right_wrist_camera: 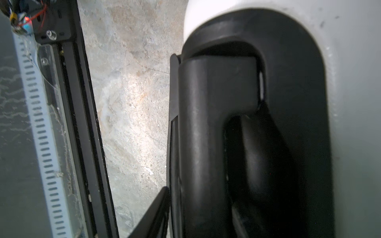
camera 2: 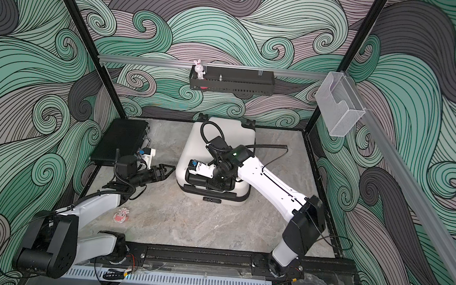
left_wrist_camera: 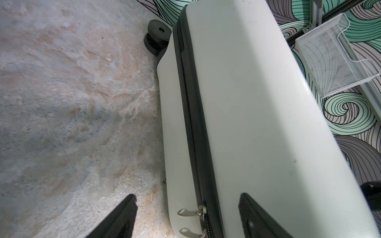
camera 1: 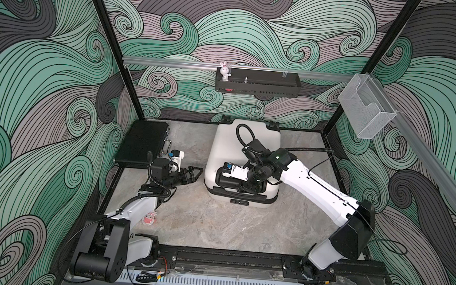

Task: Open the suitcase zippers
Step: Pick up the suitcase from the center of the board.

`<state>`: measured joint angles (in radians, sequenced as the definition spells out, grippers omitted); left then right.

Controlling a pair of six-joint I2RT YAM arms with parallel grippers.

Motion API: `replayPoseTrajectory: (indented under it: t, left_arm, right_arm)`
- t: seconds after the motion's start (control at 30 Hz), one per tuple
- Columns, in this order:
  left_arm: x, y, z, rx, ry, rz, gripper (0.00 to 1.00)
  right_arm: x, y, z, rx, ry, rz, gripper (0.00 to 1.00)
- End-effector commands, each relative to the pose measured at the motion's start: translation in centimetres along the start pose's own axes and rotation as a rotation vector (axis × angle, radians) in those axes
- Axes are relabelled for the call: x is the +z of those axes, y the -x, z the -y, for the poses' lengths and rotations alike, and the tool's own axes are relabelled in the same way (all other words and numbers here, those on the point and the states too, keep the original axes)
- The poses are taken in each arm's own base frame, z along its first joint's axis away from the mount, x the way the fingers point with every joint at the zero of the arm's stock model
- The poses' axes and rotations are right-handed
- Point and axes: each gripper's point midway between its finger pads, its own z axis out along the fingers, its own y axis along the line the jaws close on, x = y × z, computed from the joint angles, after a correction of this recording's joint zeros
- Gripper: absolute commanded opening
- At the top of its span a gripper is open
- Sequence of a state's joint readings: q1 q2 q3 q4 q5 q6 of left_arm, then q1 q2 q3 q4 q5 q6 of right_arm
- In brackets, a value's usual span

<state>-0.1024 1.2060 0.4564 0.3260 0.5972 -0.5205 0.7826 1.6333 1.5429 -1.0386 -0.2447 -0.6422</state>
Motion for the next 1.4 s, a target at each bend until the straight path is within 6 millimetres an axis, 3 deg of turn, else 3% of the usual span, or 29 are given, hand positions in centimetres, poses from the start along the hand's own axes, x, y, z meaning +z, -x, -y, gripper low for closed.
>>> replayPoseTrajectory:
  t: [0.0,0.13,0.33,0.53,0.67,0.83,1.07,1.23,1.37]
  left_arm:
    - [-0.3,1.2,1.4,0.080,-0.020,0.040,0.74]
    - [-0.7,1.2,2.2,0.137,-0.026,0.071,0.73]
    - [-1.0,-0.2,5.1,0.240,-0.084,0.134,0.67]
    - [-1.3,-2.3,8.0,0.370,-0.139,0.154,0.65]
    - [-1.9,-2.3,8.0,0.407,-0.124,0.183,0.64]
    - [-2.5,-2.1,7.5,0.372,-0.091,0.198,0.61]
    - [-1.9,-3.9,5.8,0.342,-0.037,0.113,0.64]
    - [-1.7,-4.9,8.0,0.424,-0.181,0.107,0.64]
    - [-1.8,-5.5,8.6,0.502,-0.211,0.075,0.63]
  right_arm:
    - [0.6,-0.3,-1.2,-0.037,0.068,-0.011,0.33]
    - [0.3,-0.1,-1.6,-0.071,0.077,0.008,0.19]
    - [-0.7,0.5,-2.7,-0.103,0.126,0.077,0.10]
    - [-3.8,0.3,-2.3,-0.126,0.111,0.187,0.03]
    - [-6.0,-0.4,-1.6,-0.104,0.080,0.247,0.02]
    - [-7.2,-1.3,-1.0,-0.097,0.054,0.260,0.00]
    - [-8.8,-1.5,-1.2,-0.074,0.030,0.298,0.00]
    - [-10.6,-0.8,-1.8,-0.052,0.075,0.414,0.00]
    - [-12.0,-0.7,-1.7,-0.037,0.104,0.506,0.00]
